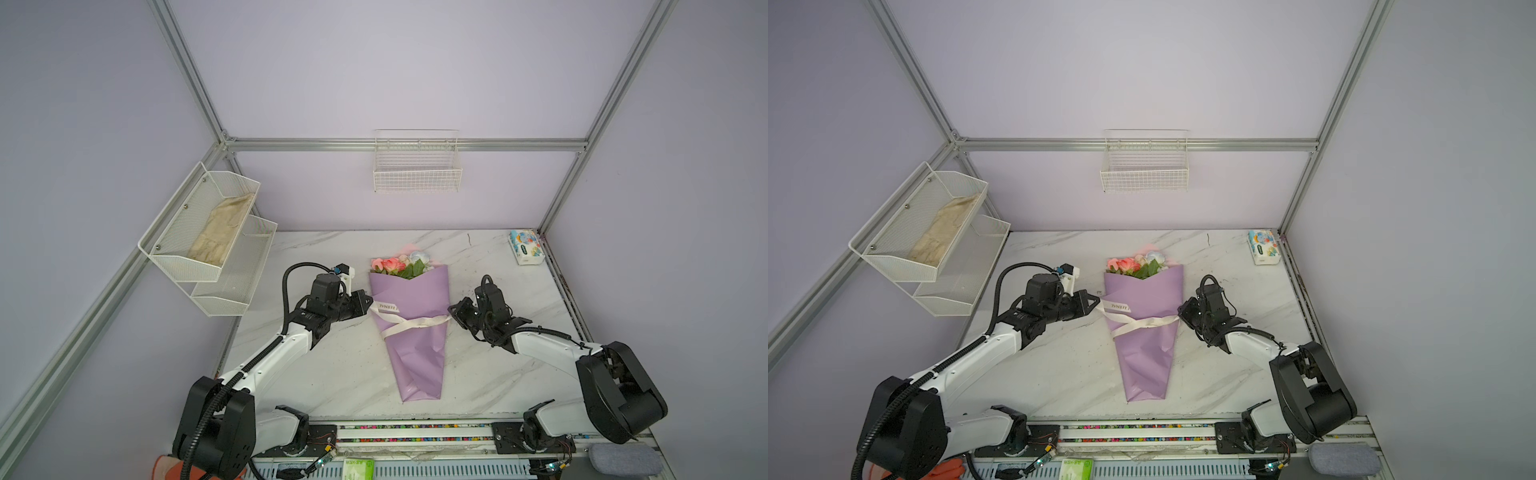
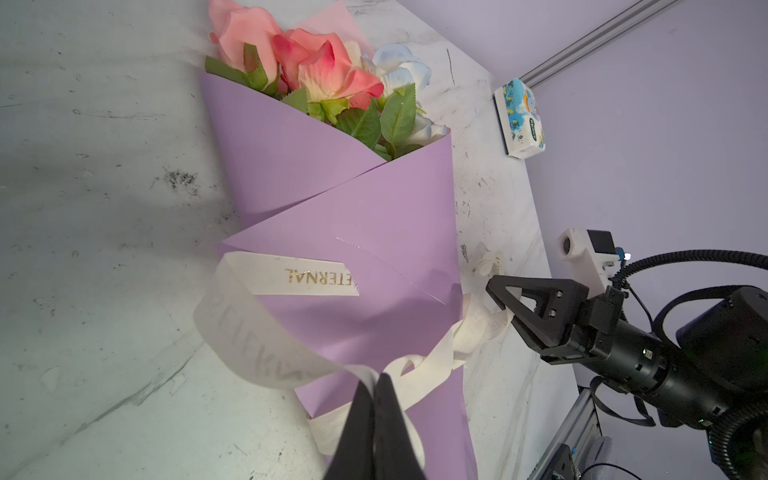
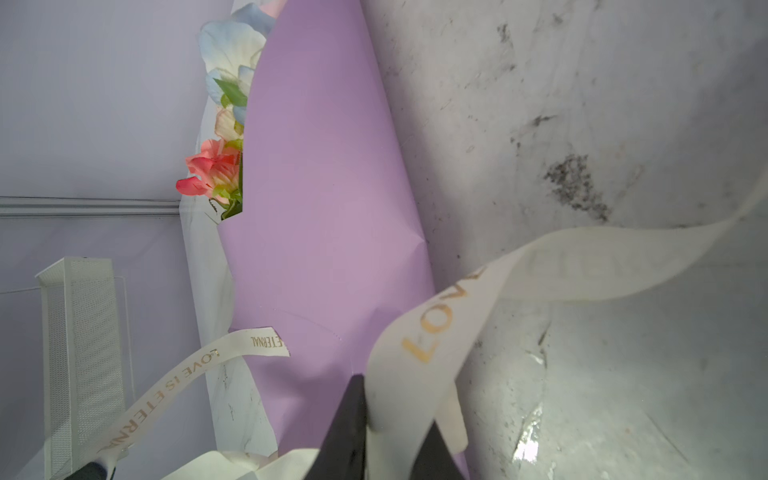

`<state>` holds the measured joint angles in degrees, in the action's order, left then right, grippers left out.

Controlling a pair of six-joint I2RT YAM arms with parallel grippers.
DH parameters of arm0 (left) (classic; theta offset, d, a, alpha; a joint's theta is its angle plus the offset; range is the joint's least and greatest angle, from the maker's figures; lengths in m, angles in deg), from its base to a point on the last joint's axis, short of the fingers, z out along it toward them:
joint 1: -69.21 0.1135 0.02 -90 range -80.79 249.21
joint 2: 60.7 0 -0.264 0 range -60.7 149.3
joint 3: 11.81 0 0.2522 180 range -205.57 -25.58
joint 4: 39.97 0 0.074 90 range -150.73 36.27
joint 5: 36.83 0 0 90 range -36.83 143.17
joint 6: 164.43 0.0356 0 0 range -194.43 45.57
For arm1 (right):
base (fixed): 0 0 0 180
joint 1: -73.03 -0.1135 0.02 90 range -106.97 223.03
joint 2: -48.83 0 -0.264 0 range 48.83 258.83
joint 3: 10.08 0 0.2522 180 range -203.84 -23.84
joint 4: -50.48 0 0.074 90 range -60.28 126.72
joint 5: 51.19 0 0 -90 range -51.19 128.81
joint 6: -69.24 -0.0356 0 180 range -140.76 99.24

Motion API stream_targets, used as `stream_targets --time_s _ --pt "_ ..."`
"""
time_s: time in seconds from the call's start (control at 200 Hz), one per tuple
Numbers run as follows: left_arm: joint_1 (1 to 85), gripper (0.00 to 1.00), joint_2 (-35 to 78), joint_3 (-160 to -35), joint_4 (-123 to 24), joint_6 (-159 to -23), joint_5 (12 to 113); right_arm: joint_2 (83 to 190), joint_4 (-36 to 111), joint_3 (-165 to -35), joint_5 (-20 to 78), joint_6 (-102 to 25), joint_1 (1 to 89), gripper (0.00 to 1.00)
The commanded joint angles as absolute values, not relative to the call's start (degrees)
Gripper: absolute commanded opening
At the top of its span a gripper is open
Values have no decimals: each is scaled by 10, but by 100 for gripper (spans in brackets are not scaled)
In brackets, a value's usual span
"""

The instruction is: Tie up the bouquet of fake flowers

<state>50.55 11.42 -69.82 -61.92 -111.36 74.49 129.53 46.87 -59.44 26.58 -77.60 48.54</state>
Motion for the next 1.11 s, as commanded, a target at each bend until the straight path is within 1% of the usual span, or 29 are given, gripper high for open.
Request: stream_targets --time_s 0.0,0.05,0.11,0.225,0.315,0.36,0.465,0.585,0.71,0.86,0.97,1.1 --pt "510 0 115 -679 -600 -1117 761 1306 460 -606 275 -762 482 9" --pt "511 0 115 -679 -601 -1116 762 1309 462 -608 275 -758 482 7" --pt "511 0 113 -679 -600 -1117 762 1305 473 -605 277 -755 482 0" --pt "511 0 106 -678 -618 -1112 734 1279 437 -614 334 -731 482 0" --pt "511 0 91 -674 -663 -1101 668 1248 374 -637 406 -683 482 0" --pt "511 0 82 -672 -695 -1092 614 1235 356 -641 432 -675 482 0" --pt "511 0 68 -671 -785 -1080 503 1220 339 -647 448 -643 482 0" --pt "511 0 55 -666 -847 -1074 433 1214 302 -659 473 -618 482 0" --pt "512 0 47 -661 -877 -1066 425 1205 280 -666 507 -605 482 0" --pt "519 0 31 -640 -879 -1100 431 1209 265 -670 532 -601 482 0" --pt "534 0 25 -630 -894 -1120 405 1215 260 -670 536 -603 488 0" --pt "571 0 28 -634 -918 -1125 391 1212 262 -666 526 -597 517 0"
